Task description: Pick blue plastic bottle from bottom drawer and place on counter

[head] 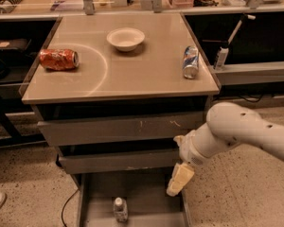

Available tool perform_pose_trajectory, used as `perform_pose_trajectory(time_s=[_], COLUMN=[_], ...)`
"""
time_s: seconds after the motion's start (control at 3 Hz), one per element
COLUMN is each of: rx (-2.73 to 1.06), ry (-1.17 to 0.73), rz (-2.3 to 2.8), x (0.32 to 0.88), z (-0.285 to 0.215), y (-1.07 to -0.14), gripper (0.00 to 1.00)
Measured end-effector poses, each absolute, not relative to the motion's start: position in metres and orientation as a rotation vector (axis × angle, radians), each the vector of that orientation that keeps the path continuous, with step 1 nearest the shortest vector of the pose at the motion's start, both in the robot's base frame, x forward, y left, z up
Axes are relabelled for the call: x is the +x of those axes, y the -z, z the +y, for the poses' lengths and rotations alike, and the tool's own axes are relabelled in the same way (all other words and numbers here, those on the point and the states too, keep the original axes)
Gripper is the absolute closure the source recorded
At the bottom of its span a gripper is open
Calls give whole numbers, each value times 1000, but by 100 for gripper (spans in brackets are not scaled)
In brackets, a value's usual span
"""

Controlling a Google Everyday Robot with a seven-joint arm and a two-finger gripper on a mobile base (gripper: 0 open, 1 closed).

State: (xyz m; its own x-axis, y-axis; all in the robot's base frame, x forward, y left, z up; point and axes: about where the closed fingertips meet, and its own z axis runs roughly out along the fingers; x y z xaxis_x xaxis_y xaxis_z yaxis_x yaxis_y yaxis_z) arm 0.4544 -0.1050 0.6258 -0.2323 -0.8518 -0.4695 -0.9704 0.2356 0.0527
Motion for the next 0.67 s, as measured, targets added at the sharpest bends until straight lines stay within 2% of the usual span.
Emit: perform_pose_trajectory(time_s=[0.67], rx=[-1544], ry=[-736], rz=[2143], x=[451], z=[-78], y=[-495], gripper=[0])
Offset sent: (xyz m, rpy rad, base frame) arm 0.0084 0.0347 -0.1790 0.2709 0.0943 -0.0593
